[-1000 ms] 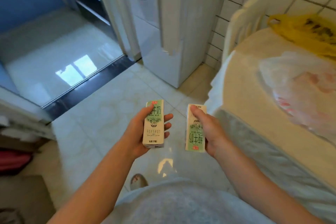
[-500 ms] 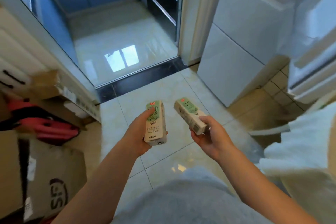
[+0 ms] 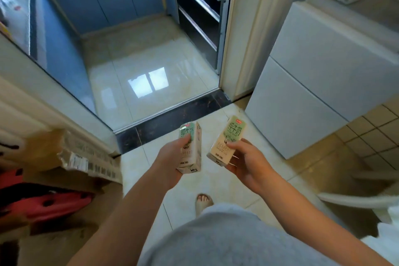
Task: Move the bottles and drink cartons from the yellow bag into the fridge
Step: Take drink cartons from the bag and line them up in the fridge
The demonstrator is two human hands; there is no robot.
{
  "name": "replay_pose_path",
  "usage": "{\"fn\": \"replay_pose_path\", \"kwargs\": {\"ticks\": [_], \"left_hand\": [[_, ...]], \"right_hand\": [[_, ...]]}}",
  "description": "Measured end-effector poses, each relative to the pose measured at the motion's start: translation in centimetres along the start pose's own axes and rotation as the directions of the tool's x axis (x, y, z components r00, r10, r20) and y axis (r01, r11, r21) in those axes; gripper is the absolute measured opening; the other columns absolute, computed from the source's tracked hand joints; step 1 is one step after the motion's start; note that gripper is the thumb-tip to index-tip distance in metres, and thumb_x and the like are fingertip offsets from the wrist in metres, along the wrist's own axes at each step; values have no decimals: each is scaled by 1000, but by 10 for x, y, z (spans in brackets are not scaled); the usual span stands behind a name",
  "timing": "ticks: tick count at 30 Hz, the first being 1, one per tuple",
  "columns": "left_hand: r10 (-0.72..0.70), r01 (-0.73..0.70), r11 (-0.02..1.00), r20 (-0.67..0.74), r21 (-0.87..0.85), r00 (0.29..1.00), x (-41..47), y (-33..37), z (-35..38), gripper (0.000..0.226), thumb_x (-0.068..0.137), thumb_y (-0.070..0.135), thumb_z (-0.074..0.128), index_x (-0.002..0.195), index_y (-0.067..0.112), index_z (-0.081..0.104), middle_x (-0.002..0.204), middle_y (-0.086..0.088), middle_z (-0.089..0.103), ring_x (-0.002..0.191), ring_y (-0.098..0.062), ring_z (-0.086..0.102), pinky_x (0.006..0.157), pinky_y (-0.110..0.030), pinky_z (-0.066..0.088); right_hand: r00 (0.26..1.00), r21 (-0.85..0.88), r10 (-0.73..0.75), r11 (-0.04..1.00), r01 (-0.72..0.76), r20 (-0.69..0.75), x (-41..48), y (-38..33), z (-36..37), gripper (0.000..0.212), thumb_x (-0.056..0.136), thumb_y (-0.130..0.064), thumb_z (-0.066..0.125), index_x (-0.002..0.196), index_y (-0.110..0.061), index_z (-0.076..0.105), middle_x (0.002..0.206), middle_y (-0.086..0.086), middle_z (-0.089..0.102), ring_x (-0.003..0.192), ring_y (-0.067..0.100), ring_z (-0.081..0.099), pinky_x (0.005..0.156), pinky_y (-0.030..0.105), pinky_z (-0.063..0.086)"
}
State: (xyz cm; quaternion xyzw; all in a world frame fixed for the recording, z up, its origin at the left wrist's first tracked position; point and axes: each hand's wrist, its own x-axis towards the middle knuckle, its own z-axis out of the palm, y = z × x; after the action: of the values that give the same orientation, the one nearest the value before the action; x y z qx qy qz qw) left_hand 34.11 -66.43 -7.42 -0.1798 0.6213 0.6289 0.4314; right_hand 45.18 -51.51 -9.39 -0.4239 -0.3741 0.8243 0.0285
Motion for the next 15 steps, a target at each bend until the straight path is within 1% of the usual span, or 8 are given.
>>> {"fn": "replay_pose_path", "kwargs": {"ticks": [2,4,5,7,9,10,13,15], "left_hand": [[38,-40,997,24,64,999,20,28,13,14,96,28,62,104,19,69,78,-3,70,72,-23,66,76,-39,53],[79,-86,991,80,98,994,37,53,30,16,97,29,60,105,20,71,74,-1,69,72,-22,65,75,-39,52],[101,-113,987,103,117,989,44,64,38,16,98,29,59,105,21,71,75,-1,70,72,-22,65,75,-39,51],[154,-182,966,158,185,975,60,85,55,19,99,31,56,108,24,71,83,-2,72,77,-23,66,79,-41,51],[187,-233,948,212,218,959,77,104,73,19,100,31,55,109,28,72,92,-3,74,83,-24,67,82,-44,50],[194,-249,941,237,228,952,87,113,82,19,100,30,55,107,29,73,93,-3,75,85,-24,67,82,-45,50],[189,-272,931,317,242,929,119,142,113,22,101,23,53,97,29,74,87,-1,76,82,-23,68,77,-42,51],[174,-281,926,374,252,911,140,161,135,24,101,15,50,101,24,72,82,-1,75,76,-20,68,70,-39,50]], "right_hand": [[999,-12,-34,999,34,4,22,-27,11,27,94,-7,56,121,-12,58,110,13,72,103,31,70,90,46,57],[997,-30,-77,997,77,7,41,-52,20,26,95,-8,57,120,-14,59,109,12,72,103,31,70,92,47,56],[996,-43,-94,995,94,4,49,-63,23,25,95,-9,57,119,-14,60,108,11,73,102,30,70,90,46,57],[991,-74,-135,988,133,-12,64,-83,28,23,95,-11,58,117,-15,61,105,9,74,98,26,71,86,41,58],[982,-93,-184,979,181,-33,77,-101,28,21,95,-12,58,116,-16,63,102,7,76,95,24,72,87,42,58],[976,-97,-211,974,206,-46,85,-110,28,21,96,-13,58,116,-17,63,102,6,76,95,24,73,88,43,58],[945,-126,-309,947,295,-110,106,-137,25,25,95,-13,59,119,-18,64,101,7,76,93,24,73,85,43,59],[904,-186,-394,913,364,-166,121,-155,22,30,95,-14,60,124,-19,61,100,6,76,93,24,73,84,44,59]]}}
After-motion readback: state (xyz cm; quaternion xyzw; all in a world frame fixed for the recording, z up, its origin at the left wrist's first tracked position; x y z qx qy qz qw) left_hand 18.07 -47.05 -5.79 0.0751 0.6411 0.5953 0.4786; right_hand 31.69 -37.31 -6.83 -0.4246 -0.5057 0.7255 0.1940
